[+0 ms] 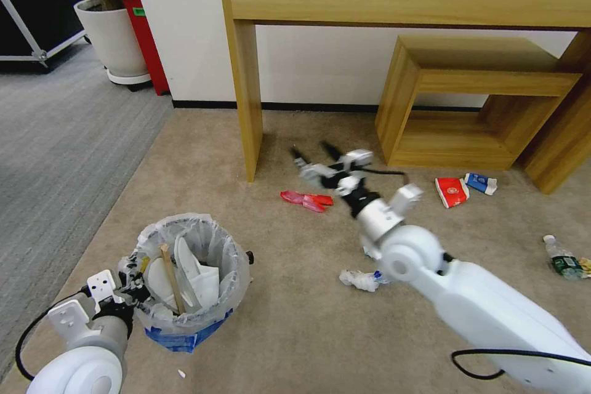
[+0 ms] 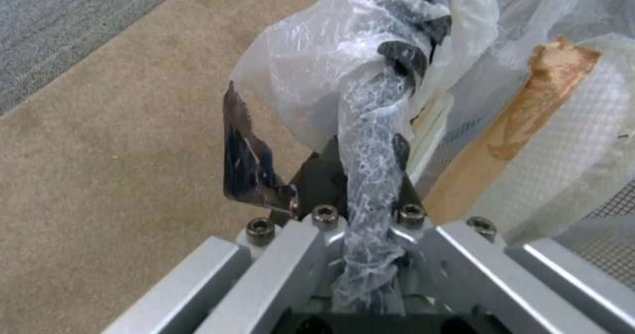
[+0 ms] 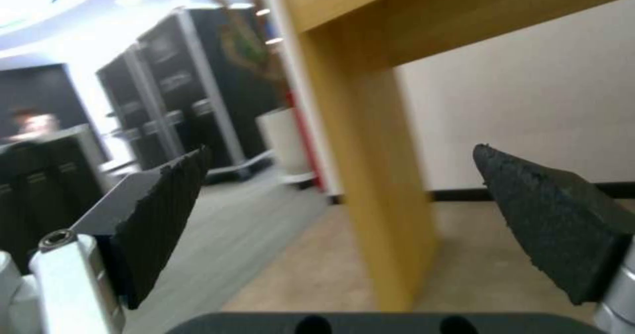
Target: Pick up the trash bin and place the garbage on the floor into it.
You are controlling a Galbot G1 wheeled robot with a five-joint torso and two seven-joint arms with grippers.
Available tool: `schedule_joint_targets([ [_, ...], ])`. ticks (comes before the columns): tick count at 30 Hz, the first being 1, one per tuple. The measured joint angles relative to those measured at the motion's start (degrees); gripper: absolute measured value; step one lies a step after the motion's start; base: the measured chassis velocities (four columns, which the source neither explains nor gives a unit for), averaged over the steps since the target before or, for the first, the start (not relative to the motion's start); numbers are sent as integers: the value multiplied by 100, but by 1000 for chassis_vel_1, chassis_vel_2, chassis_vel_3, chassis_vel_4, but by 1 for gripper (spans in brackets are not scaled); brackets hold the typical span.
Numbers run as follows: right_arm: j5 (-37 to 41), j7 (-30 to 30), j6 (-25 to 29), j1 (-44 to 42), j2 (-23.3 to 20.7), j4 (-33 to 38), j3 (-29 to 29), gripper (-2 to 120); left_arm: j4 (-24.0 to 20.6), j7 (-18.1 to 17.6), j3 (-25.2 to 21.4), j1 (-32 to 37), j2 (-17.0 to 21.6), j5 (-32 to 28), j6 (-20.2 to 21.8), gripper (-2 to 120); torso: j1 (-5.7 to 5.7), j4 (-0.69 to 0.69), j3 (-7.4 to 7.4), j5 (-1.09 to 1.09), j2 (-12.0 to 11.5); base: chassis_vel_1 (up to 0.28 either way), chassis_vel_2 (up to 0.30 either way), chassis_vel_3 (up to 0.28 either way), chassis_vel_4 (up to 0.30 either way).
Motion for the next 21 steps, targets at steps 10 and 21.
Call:
schedule_joint_targets([
  [10,-578,340,14,-1211,-41,139,1432,100,-61,59,-152,33,137,-59,-35,0,0,-1,0,0,0,0,0,0,0],
  [21,-1960,409,-32,-2590,889,329,3489,100,-115,219,-274,-26,17,60,-132,0,0,0,0,-1,0,0,0,0,0],
])
